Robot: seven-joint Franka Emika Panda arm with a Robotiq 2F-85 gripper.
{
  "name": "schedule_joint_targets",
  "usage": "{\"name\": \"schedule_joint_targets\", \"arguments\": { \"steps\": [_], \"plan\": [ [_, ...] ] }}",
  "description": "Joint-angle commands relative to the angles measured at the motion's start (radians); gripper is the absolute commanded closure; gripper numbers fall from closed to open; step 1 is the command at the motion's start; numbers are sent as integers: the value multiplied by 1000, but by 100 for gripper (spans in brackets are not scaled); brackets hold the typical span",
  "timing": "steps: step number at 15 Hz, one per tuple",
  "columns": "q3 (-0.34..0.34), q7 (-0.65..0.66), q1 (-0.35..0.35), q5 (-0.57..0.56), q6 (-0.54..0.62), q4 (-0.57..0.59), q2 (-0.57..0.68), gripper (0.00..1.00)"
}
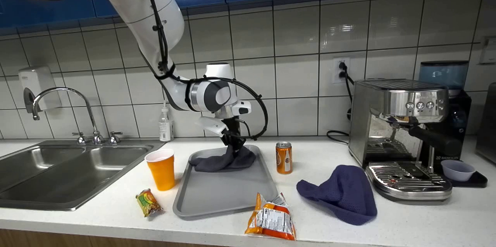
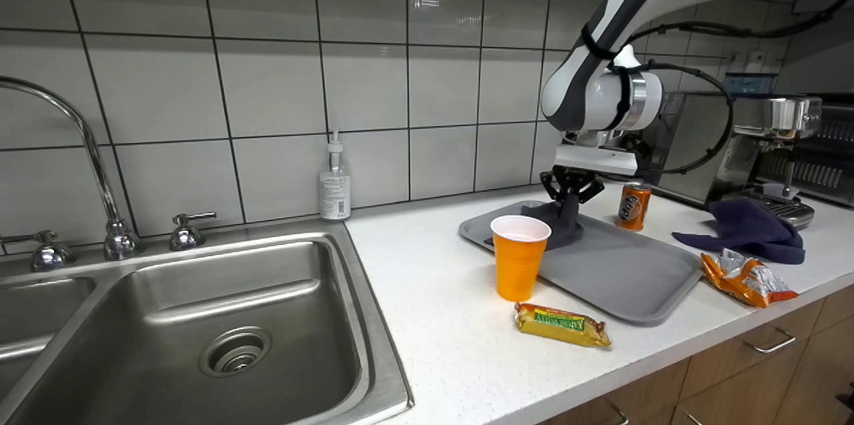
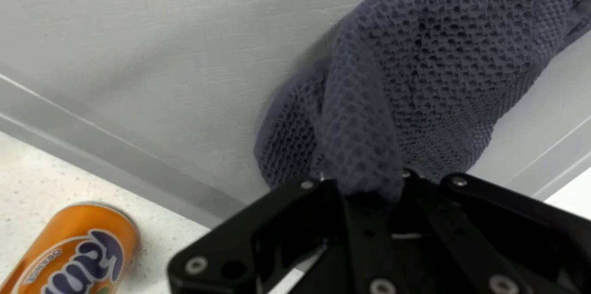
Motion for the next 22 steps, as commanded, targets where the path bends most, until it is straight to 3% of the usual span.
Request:
{"name": "schedule_joint_targets", "arguments": {
  "steps": [1,22],
  "plan": [
    [11,-42,-23,12,-11,-68,-92,98],
    [-16,-113,-75,17,38,-282,-425,98]
  ]
}}
